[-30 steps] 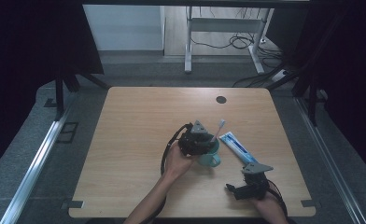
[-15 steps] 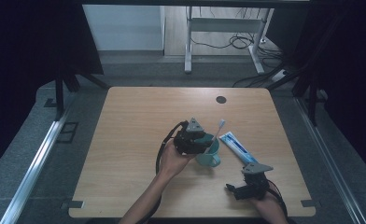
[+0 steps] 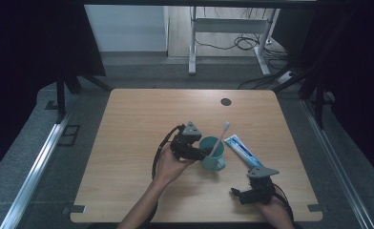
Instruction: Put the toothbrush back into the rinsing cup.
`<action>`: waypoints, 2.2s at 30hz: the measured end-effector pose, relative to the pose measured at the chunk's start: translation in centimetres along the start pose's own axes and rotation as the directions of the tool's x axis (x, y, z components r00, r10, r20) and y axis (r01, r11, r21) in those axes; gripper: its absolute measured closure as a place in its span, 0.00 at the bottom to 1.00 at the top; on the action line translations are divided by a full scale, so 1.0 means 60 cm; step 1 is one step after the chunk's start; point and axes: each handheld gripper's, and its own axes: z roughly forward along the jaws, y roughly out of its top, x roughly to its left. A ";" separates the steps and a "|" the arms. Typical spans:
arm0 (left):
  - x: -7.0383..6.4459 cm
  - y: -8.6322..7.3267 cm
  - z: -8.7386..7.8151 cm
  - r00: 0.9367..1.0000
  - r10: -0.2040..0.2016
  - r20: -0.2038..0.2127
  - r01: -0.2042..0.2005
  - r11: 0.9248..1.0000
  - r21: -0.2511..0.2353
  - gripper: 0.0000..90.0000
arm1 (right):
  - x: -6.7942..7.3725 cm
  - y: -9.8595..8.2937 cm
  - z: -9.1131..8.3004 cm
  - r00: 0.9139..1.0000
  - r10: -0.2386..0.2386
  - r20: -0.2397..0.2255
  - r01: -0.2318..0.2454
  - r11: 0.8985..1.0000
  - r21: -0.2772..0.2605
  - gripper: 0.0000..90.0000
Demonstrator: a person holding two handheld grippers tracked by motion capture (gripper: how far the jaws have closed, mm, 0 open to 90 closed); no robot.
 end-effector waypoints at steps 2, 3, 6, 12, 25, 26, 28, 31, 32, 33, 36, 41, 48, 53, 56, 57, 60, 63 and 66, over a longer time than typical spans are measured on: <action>0.001 -0.003 -0.004 1.000 0.000 -0.006 0.000 1.000 0.004 0.33 | 0.000 0.000 0.000 1.000 0.000 0.000 0.000 1.000 0.000 0.01; 0.001 -0.005 -0.005 1.000 -0.004 -0.006 0.004 1.000 0.003 0.32 | 0.000 0.000 0.000 1.000 0.000 0.000 0.000 1.000 0.000 0.01; 0.000 -0.010 -0.009 1.000 -0.003 -0.023 0.003 1.000 0.012 0.26 | 0.000 0.000 0.000 1.000 -0.001 0.000 0.001 1.000 0.000 0.01; 0.000 -0.023 -0.018 0.999 0.006 -0.042 -0.005 1.000 0.031 0.17 | 0.000 0.000 0.000 1.000 0.000 -0.001 0.000 1.000 0.000 0.01; 0.007 -0.051 -0.042 0.998 -0.006 -0.064 0.009 0.999 0.037 0.13 | 0.000 0.000 0.000 1.000 -0.001 0.000 0.001 1.000 0.001 0.01; 0.008 -0.053 -0.043 0.998 -0.004 -0.067 0.007 0.999 0.040 0.12 | 0.000 0.000 0.000 1.000 0.001 0.000 -0.001 1.000 0.000 0.01; 0.007 -0.058 -0.045 0.997 -0.003 -0.074 0.007 0.999 0.048 0.10 | 0.000 0.000 0.000 1.000 0.003 0.000 -0.003 1.000 0.000 0.01; 0.007 -0.066 -0.046 0.996 0.004 -0.087 0.002 0.998 0.064 0.06 | 0.000 0.000 0.000 1.000 0.002 0.000 -0.002 1.000 0.000 0.01; 0.007 -0.070 -0.046 0.996 0.007 -0.090 -0.001 0.997 0.071 0.04 | 0.000 0.000 0.000 1.000 0.001 0.001 -0.001 1.000 -0.001 0.01; 0.007 -0.073 -0.045 0.995 0.009 -0.095 -0.002 0.997 0.077 0.03 | 0.000 0.000 0.000 1.000 0.003 0.000 -0.003 1.000 0.000 0.01; 0.008 -0.083 -0.045 0.995 0.019 -0.103 -0.009 0.996 0.092 0.00 | 0.000 0.000 0.000 1.000 0.002 0.000 -0.002 1.000 0.000 0.01; 0.008 -0.101 -0.046 0.993 0.019 -0.120 -0.007 0.995 0.098 0.00 | 0.000 0.000 0.000 1.000 0.002 0.000 -0.002 1.000 0.000 0.01; 0.012 -0.128 -0.051 0.991 0.006 -0.135 0.008 0.995 0.102 0.00 | 0.000 0.000 0.000 1.000 0.001 0.001 -0.001 1.000 0.000 0.01; 0.011 -0.148 -0.051 0.989 0.006 -0.150 0.010 0.994 0.108 0.00 | 0.000 0.000 0.000 1.000 0.001 0.000 -0.001 1.000 0.000 0.01; 0.009 -0.160 -0.050 0.987 0.010 -0.158 0.008 0.994 0.113 0.00 | 0.000 0.000 0.000 1.000 0.002 0.001 -0.002 1.000 0.001 0.01; 0.009 -0.165 -0.050 0.987 0.009 -0.160 0.010 0.993 0.115 0.00 | 0.000 0.000 0.000 1.000 0.003 0.002 -0.003 1.000 0.001 0.01; 0.008 -0.179 -0.048 0.986 0.003 -0.164 0.016 0.993 0.115 0.00 | 0.001 0.000 0.000 1.000 0.005 0.002 -0.005 1.000 0.002 0.01; 0.008 -0.190 -0.047 0.986 -0.006 -0.167 0.025 0.993 0.115 0.00 | 0.001 0.000 0.000 1.000 0.005 0.002 -0.005 1.000 0.002 0.01; 0.008 -0.203 -0.044 0.986 -0.020 -0.167 0.039 0.993 0.114 0.00 | 0.001 0.000 0.000 1.000 0.005 0.003 -0.005 1.000 0.002 0.01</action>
